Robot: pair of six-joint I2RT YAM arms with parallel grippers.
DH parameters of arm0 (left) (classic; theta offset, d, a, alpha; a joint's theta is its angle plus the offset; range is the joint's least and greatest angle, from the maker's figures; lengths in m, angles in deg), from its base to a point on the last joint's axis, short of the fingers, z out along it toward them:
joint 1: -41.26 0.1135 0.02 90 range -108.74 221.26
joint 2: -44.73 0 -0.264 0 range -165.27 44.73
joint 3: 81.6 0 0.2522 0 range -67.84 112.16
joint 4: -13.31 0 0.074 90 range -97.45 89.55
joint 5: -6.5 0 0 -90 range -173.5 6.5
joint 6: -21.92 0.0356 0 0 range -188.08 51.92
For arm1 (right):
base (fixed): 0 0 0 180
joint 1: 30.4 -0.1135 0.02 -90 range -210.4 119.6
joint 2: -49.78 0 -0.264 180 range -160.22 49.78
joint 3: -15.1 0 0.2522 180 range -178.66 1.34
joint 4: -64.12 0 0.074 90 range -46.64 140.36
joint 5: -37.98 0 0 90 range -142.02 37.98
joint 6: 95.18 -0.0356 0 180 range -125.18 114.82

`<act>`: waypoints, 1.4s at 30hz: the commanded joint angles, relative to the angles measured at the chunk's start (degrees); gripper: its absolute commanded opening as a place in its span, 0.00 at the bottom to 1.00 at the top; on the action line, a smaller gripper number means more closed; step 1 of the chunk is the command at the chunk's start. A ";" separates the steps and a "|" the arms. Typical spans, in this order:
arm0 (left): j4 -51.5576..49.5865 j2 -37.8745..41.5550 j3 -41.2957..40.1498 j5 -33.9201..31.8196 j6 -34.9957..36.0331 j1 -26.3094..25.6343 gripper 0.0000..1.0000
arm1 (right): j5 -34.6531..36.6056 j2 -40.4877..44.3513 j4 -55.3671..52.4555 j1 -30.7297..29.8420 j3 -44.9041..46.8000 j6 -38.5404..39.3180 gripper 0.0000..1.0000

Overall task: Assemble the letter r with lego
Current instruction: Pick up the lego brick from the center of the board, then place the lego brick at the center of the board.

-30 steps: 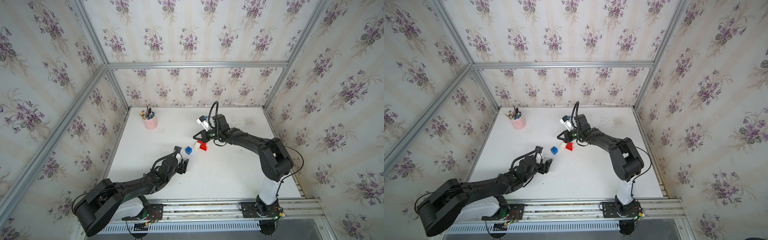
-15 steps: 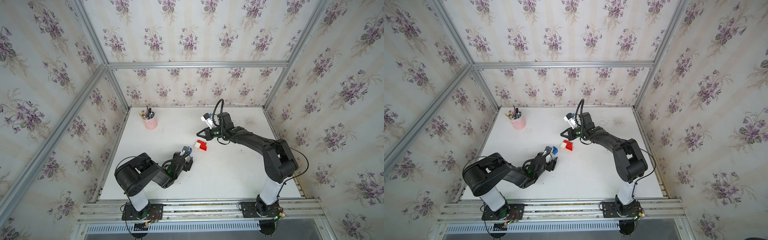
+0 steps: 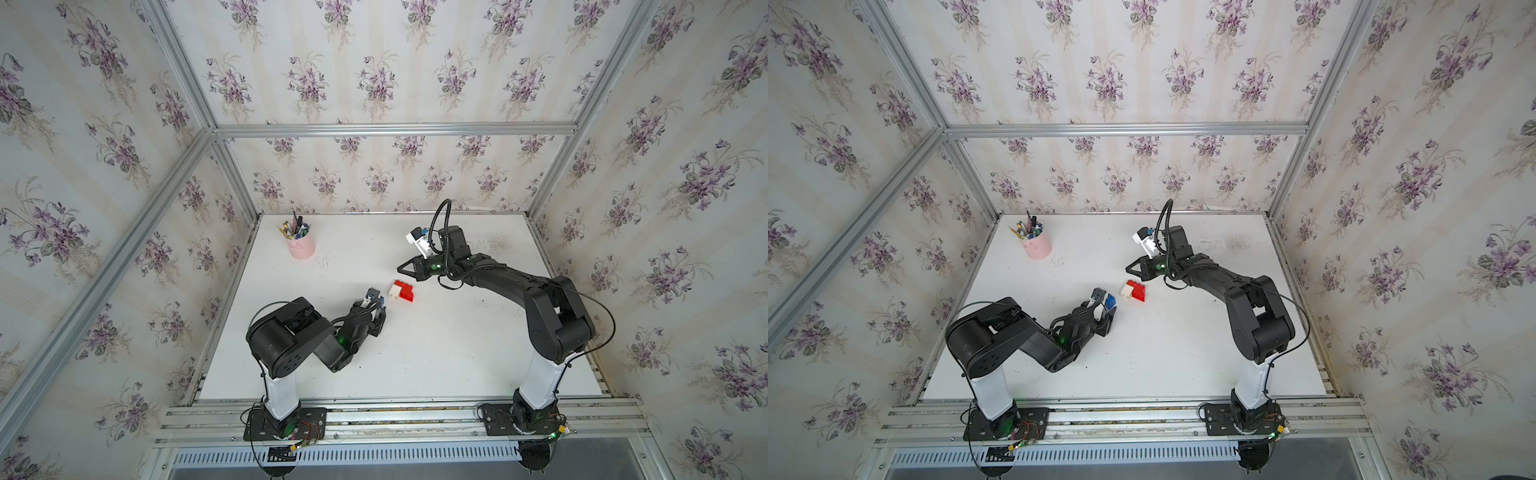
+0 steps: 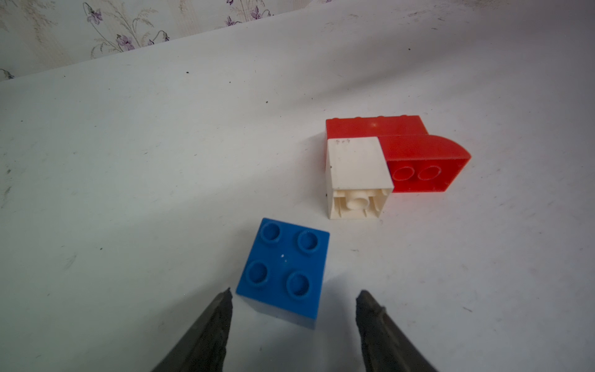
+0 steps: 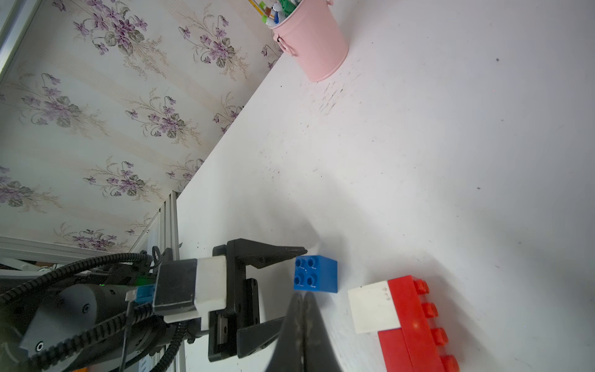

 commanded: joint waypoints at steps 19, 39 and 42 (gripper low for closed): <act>-1.96 3.26 1.40 3.89 -0.92 0.43 0.33 | -0.99 0.42 0.39 -0.04 1.52 0.59 0.00; -100.84 32.36 33.20 23.96 -6.96 1.14 0.26 | -3.94 4.51 3.09 4.98 6.73 -1.44 0.00; -107.80 26.37 39.48 28.35 -7.26 1.14 0.19 | -4.10 4.56 3.37 5.49 7.22 -1.50 0.00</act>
